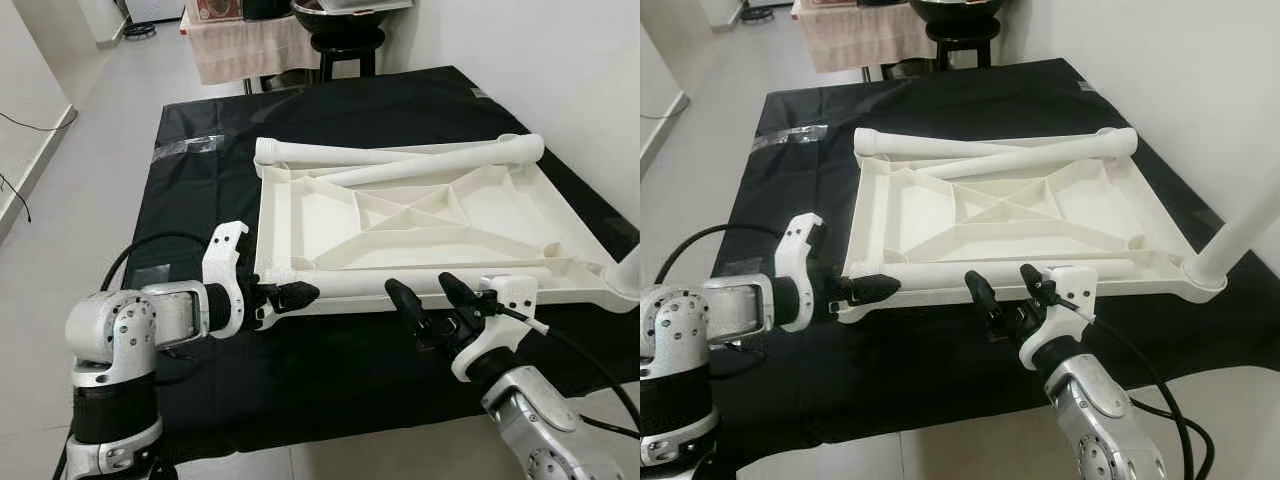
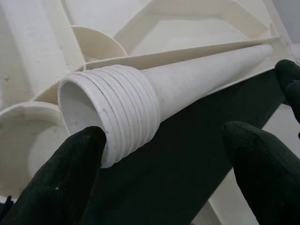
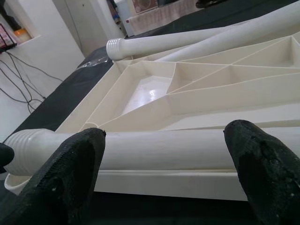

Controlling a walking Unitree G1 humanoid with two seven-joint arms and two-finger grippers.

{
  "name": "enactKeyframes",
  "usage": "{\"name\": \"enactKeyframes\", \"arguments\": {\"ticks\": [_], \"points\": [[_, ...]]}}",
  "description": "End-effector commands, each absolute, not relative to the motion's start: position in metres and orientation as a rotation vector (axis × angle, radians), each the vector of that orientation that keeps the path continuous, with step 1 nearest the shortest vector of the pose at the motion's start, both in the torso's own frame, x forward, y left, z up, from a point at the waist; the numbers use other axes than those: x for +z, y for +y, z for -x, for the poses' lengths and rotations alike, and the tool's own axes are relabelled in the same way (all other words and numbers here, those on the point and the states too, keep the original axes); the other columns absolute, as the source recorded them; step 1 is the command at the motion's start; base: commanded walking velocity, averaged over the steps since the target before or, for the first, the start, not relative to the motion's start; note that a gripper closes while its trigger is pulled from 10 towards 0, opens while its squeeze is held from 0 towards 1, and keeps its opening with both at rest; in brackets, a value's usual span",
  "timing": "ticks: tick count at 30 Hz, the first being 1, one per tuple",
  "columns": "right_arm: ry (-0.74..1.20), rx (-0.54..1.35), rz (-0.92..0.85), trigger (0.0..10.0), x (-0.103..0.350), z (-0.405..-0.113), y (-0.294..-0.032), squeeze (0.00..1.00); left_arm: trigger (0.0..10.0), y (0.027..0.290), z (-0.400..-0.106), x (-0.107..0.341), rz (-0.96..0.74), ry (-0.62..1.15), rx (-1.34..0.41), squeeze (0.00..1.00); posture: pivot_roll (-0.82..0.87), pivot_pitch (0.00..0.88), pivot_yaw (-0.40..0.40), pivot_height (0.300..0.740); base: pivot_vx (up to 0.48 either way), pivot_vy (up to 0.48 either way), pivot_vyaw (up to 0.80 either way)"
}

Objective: Building children table

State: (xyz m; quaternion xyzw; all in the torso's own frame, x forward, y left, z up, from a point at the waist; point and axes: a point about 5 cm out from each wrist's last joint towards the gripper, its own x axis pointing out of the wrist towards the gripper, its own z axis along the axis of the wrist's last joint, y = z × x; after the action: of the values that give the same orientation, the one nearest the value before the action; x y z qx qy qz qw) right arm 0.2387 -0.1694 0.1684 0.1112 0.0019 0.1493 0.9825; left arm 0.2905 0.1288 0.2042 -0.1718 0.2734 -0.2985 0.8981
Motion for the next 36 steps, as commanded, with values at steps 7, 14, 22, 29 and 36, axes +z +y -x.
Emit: {"name": "enactKeyframes", "arguments": {"ticks": [7,14,22,29,36], "points": [[0.011,0.307,-0.246,10.0,0.168,-0.238,-0.166,0.0,10.0,0.128,-0.295,0.207,0.356,0.535,-0.595,0.0,-0.16,0.141,0.047,0.74,0.0,0.0,0.0],[0.008,0.307,-0.251,10.0,0.168,-0.238,-0.165,0.0,10.0,0.129,-0.304,0.206,0.362,0.521,-0.579,0.0,-0.16,0.146,0.046,0.74,0.0,0.0,0.0],[0.008,0.306,-0.25,10.0,0.169,-0.239,-0.164,0.0,10.0,0.118,-0.316,0.198,0.383,0.547,-0.6,0.0,-0.17,0.148,0.056,0.74,0.0,0.0,0.0],[0.006,0.305,-0.248,10.0,0.17,-0.237,-0.163,0.0,10.0,0.103,-0.329,0.198,0.423,0.546,-0.648,0.0,-0.18,0.157,0.063,0.74,0.0,0.0,0.0],[0.005,0.301,-0.248,10.0,0.171,-0.234,-0.161,0.0,0.0,0.083,-0.334,0.202,0.593,0.566,-0.804,0.0,-0.19,0.165,0.073,0.74,0.0,0.0,0.0]]}}
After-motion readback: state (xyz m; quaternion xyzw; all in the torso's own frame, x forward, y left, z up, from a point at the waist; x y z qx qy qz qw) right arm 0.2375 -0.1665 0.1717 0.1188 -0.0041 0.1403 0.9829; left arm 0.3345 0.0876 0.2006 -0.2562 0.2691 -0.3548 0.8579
